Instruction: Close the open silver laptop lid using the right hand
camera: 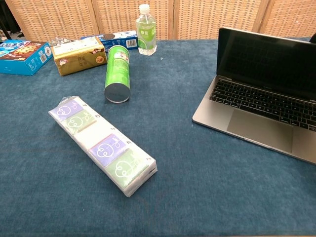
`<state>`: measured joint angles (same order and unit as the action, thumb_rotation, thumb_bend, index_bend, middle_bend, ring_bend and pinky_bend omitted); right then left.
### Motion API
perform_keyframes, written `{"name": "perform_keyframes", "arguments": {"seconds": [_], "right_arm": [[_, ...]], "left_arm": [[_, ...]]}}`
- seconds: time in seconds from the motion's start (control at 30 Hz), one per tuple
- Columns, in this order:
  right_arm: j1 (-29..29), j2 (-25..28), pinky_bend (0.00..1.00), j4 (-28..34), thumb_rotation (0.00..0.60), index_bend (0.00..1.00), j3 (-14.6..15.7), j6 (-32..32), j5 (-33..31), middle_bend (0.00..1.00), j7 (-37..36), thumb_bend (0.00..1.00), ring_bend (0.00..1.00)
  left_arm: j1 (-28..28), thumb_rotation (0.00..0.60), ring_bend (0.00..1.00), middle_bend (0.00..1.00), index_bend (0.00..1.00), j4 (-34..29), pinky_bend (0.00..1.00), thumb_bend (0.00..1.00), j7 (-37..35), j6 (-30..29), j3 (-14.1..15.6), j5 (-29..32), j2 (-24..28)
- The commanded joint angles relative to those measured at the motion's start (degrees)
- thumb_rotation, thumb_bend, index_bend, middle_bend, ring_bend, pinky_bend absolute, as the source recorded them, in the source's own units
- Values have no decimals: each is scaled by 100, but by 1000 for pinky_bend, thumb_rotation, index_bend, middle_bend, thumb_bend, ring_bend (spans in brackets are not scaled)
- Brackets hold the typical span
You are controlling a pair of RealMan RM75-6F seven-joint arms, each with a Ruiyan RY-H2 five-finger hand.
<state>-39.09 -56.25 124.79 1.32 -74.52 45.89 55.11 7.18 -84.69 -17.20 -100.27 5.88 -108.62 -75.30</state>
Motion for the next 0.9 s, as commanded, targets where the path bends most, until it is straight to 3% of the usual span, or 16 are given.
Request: {"name": "perform_keyframes", "arguments": {"seconds": [0.03,0.43,0.9], "right_arm": [[60,-58,125,104,600,119,72,-95,112,165,96,133,229],[275,-473,136,318,600,116,305,-357,340,162,407,133,227],[672,-936,136,159,600,115,628,-510,773,162,396,132,227]], "left_arm": [[-2,600,98,0,175,-5,80,218,-5,-1,5,0,10],[0,600,99,0,175,-35,80,218,-145,44,-17,136,114],[-8,600,104,5,176,-129,80,218,-197,87,-8,185,258]]}}
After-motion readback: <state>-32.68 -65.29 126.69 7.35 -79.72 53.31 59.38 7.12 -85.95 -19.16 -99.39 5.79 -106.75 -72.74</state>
